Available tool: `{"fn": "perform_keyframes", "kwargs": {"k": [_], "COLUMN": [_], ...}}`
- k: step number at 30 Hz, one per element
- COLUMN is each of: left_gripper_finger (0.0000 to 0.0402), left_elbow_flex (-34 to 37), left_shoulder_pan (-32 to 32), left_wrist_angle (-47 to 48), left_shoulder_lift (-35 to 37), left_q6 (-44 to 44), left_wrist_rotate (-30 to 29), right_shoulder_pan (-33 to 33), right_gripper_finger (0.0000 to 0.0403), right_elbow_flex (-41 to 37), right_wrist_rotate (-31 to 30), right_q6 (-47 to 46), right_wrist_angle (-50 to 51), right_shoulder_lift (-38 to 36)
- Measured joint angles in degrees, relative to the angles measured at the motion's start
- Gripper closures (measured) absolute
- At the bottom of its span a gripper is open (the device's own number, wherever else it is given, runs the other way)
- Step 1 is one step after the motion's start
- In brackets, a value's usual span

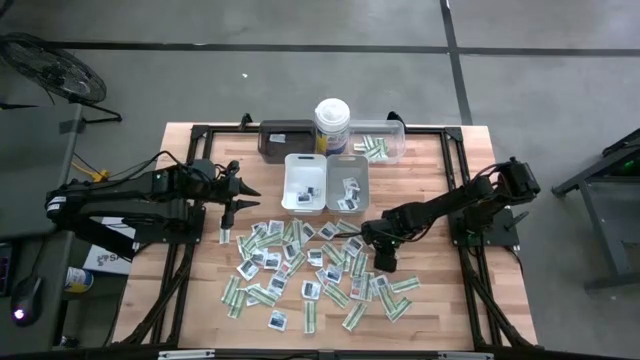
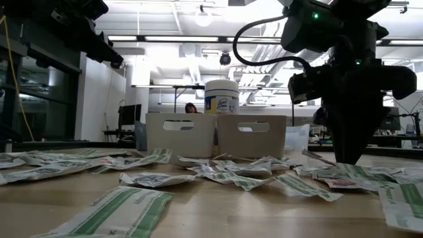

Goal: Pick & Place First Aid Supplies
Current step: Put the ointment into the black transparent bin

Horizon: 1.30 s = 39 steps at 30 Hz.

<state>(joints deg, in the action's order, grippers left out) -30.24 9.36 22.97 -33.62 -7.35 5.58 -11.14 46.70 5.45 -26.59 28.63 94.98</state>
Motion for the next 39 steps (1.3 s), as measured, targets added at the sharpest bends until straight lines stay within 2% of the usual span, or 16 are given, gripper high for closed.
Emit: {"fn": "perform_keyframes", "kwargs": {"k": [5,11,18,20,25,33,39], "left_gripper_finger": [0.0296,0.0296,0.0296,0.0296,0.0296,0.0296,0.0296], "left_elbow_flex": [0.00,0.00,0.00,0.02,0.02,0.02,0.02], "left_shoulder_pan": [0.01,0.01,0.01,0.01,0.01,0.01,0.01], "left_wrist_angle": [-0.01,-0.01,1.40,1.64,1.67,1.67,1.66], "left_shoulder_lift": [-0.01,-0.01,0.01,-0.01,-0.01,-0.01,-0.01], "left_q6": [-0.28,-0.44,-0.46,-0.46,-0.40,-0.37,-0.35], "left_wrist_rotate": [-0.02,-0.04,-0.07,-0.07,-0.05,-0.05,-0.05], "right_shoulder_pan": [-0.49,-2.72,-6.52,-7.07,-6.97,-6.81,-6.78], "right_gripper_finger": [0.0215,0.0197,0.0197,0.0198,0.0215,0.0273,0.0302], "right_elbow_flex": [-0.10,0.15,0.46,0.46,0.59,0.61,0.66], "right_wrist_rotate": [0.49,-4.10,-16.61,-17.98,-17.56,-15.97,-14.96], "right_q6": [-1.26,-1.64,-4.33,-4.48,-5.96,-6.18,-7.86], "right_wrist_angle": [-1.96,-5.08,-4.91,-4.37,-2.64,-2.31,-1.73], "right_shoulder_lift": [0.01,2.14,4.83,4.85,4.85,4.83,4.81]}}
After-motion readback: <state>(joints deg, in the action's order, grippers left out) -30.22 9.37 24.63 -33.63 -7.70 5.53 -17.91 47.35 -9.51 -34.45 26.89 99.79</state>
